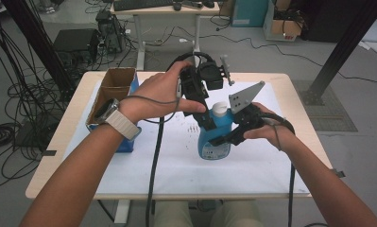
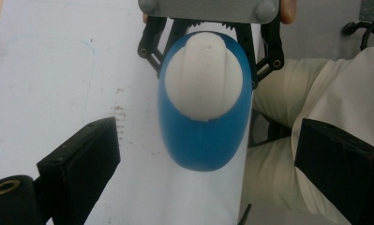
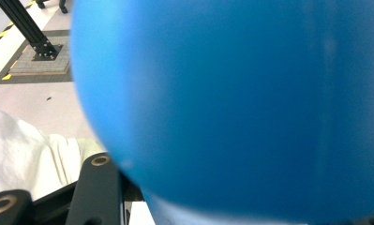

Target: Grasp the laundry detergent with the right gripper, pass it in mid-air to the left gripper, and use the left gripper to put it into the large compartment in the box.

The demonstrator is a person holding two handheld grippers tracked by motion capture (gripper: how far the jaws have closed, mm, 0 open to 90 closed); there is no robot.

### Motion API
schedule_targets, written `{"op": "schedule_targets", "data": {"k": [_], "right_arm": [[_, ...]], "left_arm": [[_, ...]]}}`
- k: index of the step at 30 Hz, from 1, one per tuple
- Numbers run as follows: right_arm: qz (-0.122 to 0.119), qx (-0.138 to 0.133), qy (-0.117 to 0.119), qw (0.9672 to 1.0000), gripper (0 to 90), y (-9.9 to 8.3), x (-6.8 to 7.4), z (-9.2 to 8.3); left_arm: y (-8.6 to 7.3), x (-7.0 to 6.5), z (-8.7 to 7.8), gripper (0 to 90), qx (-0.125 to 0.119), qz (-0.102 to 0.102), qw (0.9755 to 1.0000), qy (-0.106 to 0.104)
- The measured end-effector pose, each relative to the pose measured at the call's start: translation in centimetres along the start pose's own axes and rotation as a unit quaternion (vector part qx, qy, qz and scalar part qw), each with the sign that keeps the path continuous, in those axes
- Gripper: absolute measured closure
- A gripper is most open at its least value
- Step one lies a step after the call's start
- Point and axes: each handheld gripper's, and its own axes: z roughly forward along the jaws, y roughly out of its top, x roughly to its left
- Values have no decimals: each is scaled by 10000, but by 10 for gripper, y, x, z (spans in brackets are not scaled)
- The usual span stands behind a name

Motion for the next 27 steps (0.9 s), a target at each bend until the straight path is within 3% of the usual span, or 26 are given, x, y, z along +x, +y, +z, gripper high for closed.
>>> {"op": "schedule_targets", "data": {"k": [22, 23, 27], "right_arm": [[-79, 21, -36, 10000, 435, 3, 4, 0], [-85, 23, -40, 10000, 435, 3, 4, 0], [-78, 24, -68, 9999, 435, 4, 5, -1]], "left_arm": [[13, 2, 26, 69, 143, -23, 9999, -74], [14, 1, 28, 70, 93, -120, 9999, -74], [16, 2, 31, 79, 235, -15, 9997, -75]]}}
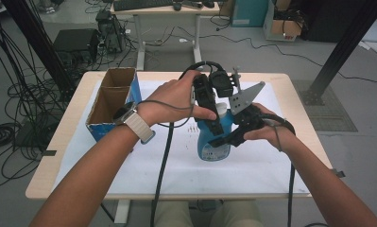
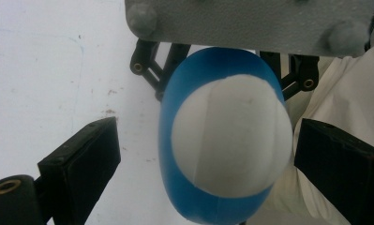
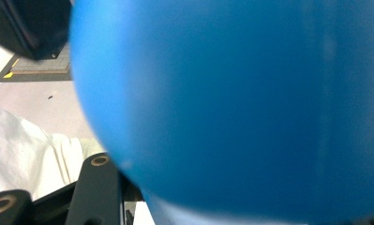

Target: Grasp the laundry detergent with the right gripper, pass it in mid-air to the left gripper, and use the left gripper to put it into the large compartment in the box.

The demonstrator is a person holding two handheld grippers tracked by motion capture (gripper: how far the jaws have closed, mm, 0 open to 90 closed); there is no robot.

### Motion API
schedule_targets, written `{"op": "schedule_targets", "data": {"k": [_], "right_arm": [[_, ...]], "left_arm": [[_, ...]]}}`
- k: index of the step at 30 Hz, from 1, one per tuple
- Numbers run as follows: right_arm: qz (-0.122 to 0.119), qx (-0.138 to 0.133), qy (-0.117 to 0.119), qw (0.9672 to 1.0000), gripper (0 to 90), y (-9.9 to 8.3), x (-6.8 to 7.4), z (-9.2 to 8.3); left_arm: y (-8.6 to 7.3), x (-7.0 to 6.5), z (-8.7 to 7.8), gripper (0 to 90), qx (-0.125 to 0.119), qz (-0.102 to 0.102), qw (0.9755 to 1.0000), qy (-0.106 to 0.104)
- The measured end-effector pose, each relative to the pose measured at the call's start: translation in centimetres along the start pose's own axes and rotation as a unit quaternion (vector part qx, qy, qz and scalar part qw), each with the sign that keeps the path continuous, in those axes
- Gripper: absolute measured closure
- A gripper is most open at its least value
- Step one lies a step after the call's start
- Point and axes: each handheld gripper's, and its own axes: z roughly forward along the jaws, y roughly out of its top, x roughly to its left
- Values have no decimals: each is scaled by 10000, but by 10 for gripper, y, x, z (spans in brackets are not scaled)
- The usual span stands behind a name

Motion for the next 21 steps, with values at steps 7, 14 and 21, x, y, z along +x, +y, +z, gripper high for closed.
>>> {"op": "schedule_targets", "data": {"k": [7, 14, 21], "right_arm": [[-55, -11, -6, 10000, 435, 0, 0, 0], [-44, -13, -16, 10000, 435, 0, 1, 0], [-23, -61, -62, 10000, 435, 0, 2, 1]], "left_arm": [[1, -1, 6, 116, -40, -114, 9999, -30], [3, 2, 8, 135, 91, 34, 9999, -99], [4, 2, 10, 169, 112, 45, 9998, -133]]}}
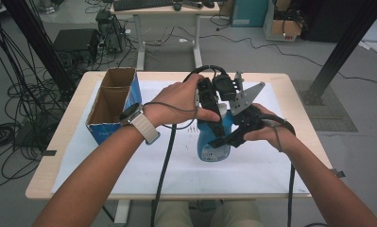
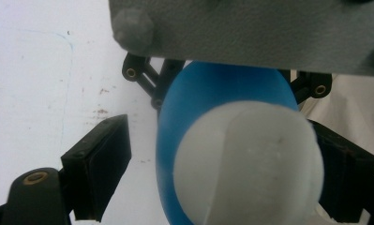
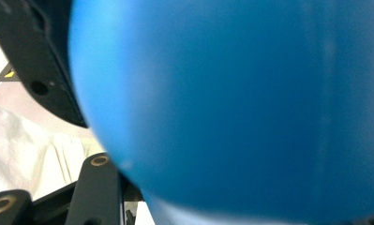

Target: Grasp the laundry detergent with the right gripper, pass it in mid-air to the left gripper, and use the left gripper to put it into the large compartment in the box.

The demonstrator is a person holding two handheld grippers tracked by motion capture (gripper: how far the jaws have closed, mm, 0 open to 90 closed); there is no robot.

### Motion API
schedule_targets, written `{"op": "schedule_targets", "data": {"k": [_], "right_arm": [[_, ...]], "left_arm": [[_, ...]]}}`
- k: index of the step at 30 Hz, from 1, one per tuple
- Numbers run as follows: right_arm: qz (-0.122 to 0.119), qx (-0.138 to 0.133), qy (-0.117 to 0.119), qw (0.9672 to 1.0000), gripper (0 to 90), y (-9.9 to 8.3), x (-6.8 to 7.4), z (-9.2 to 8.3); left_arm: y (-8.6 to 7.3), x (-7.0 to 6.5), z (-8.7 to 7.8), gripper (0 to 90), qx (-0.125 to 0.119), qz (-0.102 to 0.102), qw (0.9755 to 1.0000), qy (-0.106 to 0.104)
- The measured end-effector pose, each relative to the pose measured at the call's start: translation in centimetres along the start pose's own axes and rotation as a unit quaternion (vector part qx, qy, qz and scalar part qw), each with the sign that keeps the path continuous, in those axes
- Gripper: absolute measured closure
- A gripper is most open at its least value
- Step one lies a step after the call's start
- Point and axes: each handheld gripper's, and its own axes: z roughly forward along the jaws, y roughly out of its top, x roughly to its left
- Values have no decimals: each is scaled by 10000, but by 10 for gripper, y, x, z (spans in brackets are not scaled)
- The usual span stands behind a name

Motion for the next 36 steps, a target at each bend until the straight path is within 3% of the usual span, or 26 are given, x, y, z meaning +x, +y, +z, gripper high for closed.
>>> {"op": "schedule_targets", "data": {"k": [4, 5, 7, 15, 16, 17, 18, 19, 23, 24, 25, 26, 30, 31, 34, 35, 36], "right_arm": [[-7, 1, -10, 10000, 435, 0, 0, 0], [117, -24, 118, 9999, 435, 0, 2, 0], [8, -48, 130, 9999, 435, 1, 1, 1], [-37, -62, 123, 9999, 435, 0, 0, 2], [84, -16, 139, 9999, 435, -1, 1, 2], [-70, -87, 110, 9999, 435, -1, -1, 3], [58, -4, 109, 9999, 435, -1, 1, 3], [-156, -56, 168, 9997, 435, 0, -2, 3], [-153, -46, 203, 9997, 436, 0, -2, 4], [479, 347, 318, 9977, 436, 0, 8, -1], [386, 311, 271, 9984, 436, 0, 6, 0], [539, 381, 327, 9973, 436, 1, 9, -1], [593, 431, 358, 9967, 437, 1, 11, 0], [242, 407, 69, 9989, 437, -1, 5, 2], [229, 395, 49, 9989, 437, -1, 5, 2], [-17, 246, -46, 9997, 437, -1, 1, 4], [3, 239, -67, 9997, 437, -1, 1, 3]], "left_arm": [[0, 0, 1, 221, 29, 40, 10000, -21], [0, 1, 1, 226, 50, 45, 10000, -42], [1, 1, 1, 237, 42, 47, 10000, -25], [0, -1, 2, 340, 19, 135, 9998, -149], [0, -2, 2, 362, 8, 127, 9998, -152], [1, -2, 2, 371, 35, 163, 9998, -142], [1, -2, 2, 372, 49, 153, 9998, -149], [1, -2, 3, 372, 59, 159, 9997, -153], [1, -2, 3, 374, 92, 205, 9996, -139], [1, -3, 3, 375, 108, 211, 9996, -134], [1, -3, 3, 375, 138, 220, 9996, -126], [1, -3, 4, 376, 147, 240, 9995, -128], [1, -5, 4, 377, 190, 240, 9995, -67], [2, -5, 5, 378, 208, 244, 9995, -64], [1, -5, 5, 378, 169, 233, 9996, -59], [1, -5, 5, 378, 183, 233, 9995, -55], [1, -5, 5, 378, 175, 232, 9996, -56]]}}
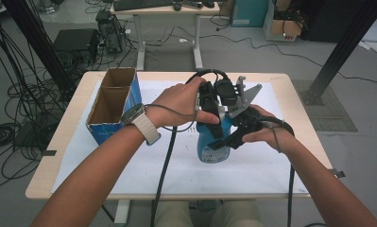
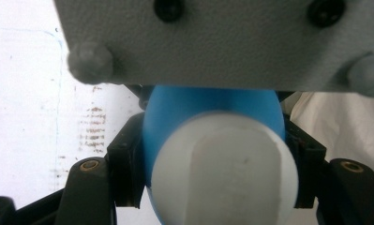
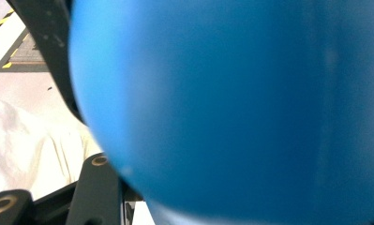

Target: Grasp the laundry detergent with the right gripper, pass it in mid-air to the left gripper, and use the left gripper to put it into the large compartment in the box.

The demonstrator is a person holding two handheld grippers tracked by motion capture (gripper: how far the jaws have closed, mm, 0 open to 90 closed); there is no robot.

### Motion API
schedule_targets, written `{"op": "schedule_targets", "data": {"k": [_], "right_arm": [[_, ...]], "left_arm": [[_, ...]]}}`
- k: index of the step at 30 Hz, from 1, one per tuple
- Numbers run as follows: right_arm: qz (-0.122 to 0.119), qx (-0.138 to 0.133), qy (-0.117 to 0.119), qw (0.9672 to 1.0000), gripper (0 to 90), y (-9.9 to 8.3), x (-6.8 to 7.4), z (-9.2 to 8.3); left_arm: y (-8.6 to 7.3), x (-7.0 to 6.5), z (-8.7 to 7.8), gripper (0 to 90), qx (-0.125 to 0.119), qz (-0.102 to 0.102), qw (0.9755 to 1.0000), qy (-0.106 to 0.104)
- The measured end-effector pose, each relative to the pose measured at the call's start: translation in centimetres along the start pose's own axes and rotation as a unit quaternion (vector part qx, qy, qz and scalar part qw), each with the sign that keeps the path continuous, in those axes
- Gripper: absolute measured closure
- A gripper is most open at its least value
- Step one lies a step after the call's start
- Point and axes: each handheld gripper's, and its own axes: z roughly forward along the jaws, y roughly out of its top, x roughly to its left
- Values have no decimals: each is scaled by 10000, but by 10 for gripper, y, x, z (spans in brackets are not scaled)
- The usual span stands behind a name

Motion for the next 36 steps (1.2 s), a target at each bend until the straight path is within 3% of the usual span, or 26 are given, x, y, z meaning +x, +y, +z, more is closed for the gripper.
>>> {"op": "schedule_targets", "data": {"k": [2, 4, 7, 9, 11, 32, 36], "right_arm": [[25, -69, -31, 10000, 437, -1, 0, 1], [25, -39, -15, 10000, 437, -1, 0, 1], [59, -57, -23, 10000, 437, -1, 1, 1], [-112, -102, 76, 9999, 437, 0, -1, 3], [-117, -119, 40, 9999, 437, 0, -1, 4], [-93, -114, 48, 9999, 436, 1, 1, 5], [44, -33, 10, 10000, 436, 1, 2, 3]], "left_arm": [[0, 0, 1, 378, -15, -6, 10000, -20], [1, 3, 1, 378, 22, 154, 9998, -92], [0, 1, 0, 378, 42, -15, 10000, -38], [0, 0, 0, 378, 39, -20, 10000, -43], [-1, 0, 0, 377, 14, -28, 10000, -45], [-2, 0, -1, 377, 17, -27, 10000, -74], [-3, 0, -1, 377, 6, 3, 10000, -87]]}}
